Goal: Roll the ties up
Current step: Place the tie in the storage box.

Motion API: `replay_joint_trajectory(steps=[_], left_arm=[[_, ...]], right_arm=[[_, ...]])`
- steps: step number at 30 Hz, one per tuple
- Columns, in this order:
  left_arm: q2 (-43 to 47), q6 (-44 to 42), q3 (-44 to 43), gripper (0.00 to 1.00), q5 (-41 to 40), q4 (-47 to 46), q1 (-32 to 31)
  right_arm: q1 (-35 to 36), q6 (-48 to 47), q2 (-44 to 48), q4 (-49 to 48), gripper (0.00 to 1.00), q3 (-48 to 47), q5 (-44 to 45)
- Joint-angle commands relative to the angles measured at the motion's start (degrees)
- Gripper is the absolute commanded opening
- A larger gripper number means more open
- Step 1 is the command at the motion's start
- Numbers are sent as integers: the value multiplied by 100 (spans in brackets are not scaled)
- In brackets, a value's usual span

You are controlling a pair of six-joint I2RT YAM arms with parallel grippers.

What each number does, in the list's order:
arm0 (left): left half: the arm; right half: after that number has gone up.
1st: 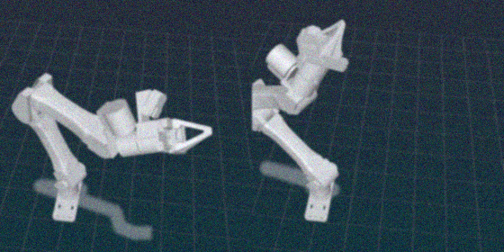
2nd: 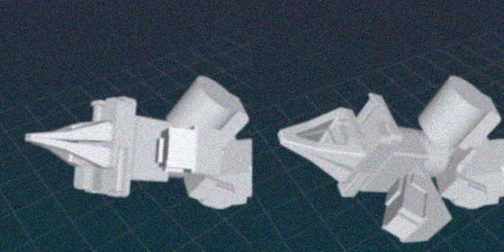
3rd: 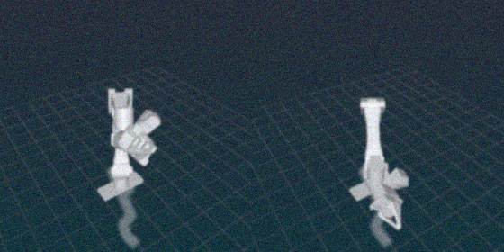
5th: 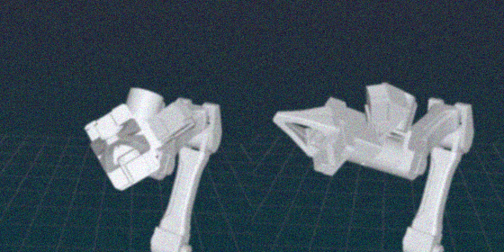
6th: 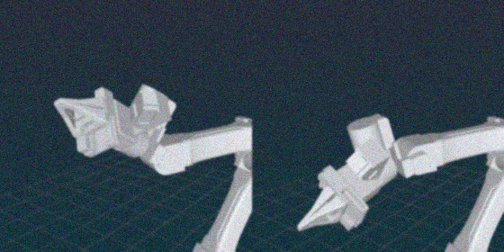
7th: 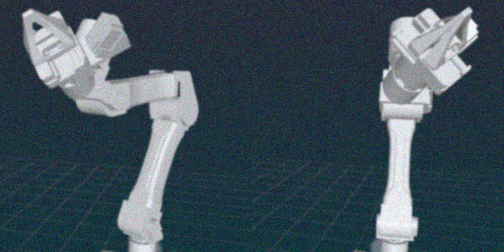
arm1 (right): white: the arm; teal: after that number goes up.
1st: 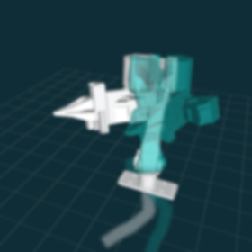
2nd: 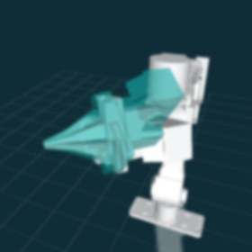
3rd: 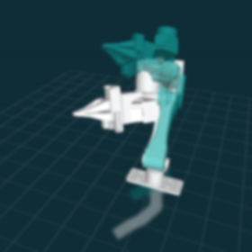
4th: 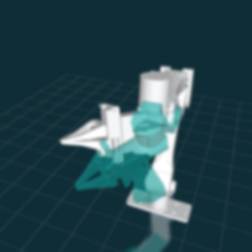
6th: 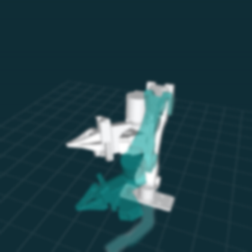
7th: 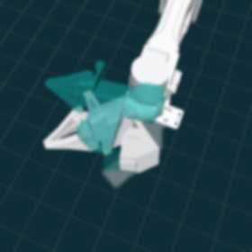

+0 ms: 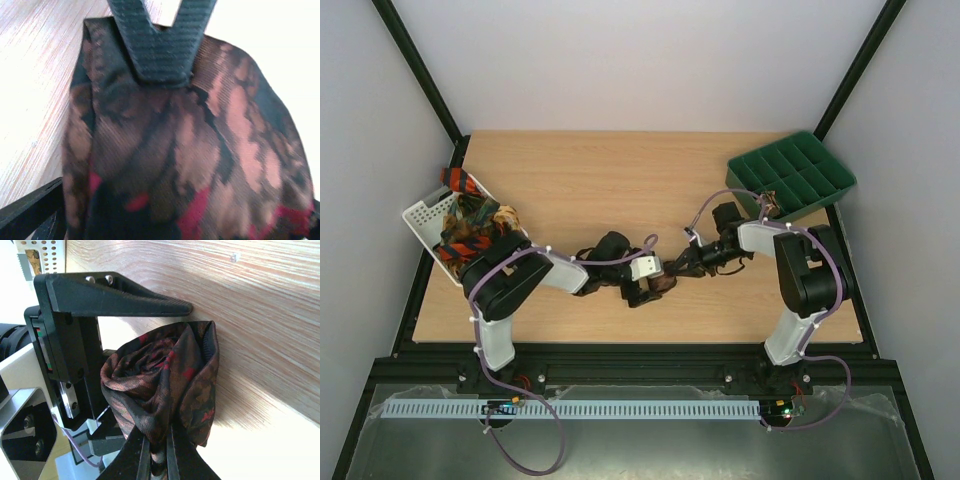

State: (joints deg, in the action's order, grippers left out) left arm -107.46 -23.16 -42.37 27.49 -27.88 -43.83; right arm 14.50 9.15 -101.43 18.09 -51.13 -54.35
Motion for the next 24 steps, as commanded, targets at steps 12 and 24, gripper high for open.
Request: replay_joint_trajectory(steps=[12,24], left_arm=[[-316,-229,-258,47,185,115,-213],[560,-42,-156,99,178,558,-196]], right_arm=[[114,-182,117,447,1,-167,45],[68,-696,209,1194,1,-693,291]])
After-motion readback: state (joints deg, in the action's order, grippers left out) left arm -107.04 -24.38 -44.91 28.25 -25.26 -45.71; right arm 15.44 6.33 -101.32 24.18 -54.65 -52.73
